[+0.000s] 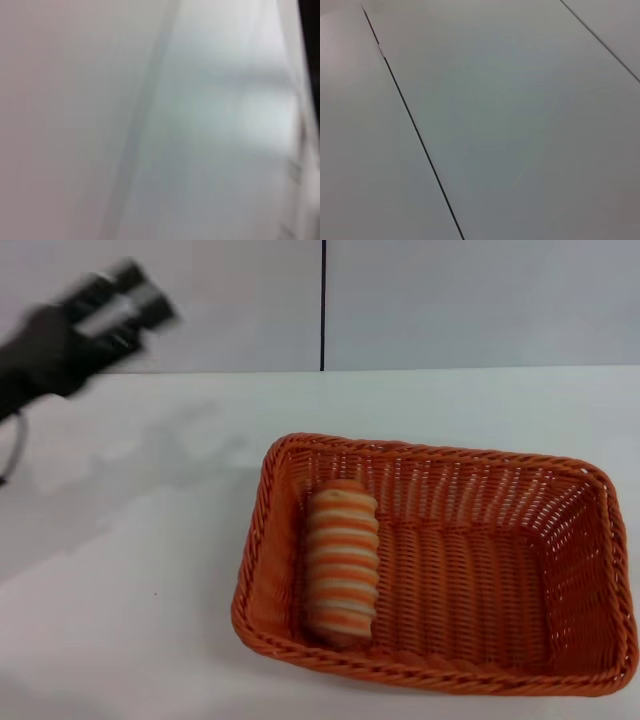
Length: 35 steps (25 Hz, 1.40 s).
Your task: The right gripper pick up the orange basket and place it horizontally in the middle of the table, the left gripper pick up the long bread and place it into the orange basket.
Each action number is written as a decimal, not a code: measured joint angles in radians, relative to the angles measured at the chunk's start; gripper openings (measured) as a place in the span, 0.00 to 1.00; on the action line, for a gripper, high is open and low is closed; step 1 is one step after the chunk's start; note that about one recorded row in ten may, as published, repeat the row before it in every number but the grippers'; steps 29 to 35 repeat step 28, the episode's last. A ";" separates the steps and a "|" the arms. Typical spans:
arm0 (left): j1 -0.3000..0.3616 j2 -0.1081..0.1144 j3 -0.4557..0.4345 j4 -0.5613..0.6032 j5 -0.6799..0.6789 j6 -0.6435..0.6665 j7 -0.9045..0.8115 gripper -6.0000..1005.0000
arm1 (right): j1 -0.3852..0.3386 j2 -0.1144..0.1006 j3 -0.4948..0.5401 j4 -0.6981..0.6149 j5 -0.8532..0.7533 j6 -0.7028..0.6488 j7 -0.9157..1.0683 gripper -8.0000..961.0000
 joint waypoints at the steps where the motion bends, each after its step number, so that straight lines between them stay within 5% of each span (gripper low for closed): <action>1: 0.000 0.000 0.000 0.000 0.000 0.000 0.000 0.76 | 0.000 0.002 0.000 0.005 0.000 0.000 -0.006 0.44; 4: 0.084 0.000 -0.114 -0.131 -0.200 0.003 0.206 0.83 | 0.001 0.017 0.000 0.016 0.000 -0.001 -0.046 0.44; 11: 0.157 -0.003 -0.234 -0.279 -0.375 0.008 0.424 0.83 | 0.003 0.029 0.005 0.043 0.001 0.001 -0.115 0.44; 21: 0.190 -0.007 -0.358 -0.396 -0.406 0.044 0.580 0.83 | 0.002 0.031 0.022 0.095 0.009 0.013 -0.190 0.44; 35: 0.184 -0.009 -0.367 -0.413 -0.407 0.046 0.600 0.83 | 0.011 0.031 0.026 0.108 0.009 0.023 -0.236 0.44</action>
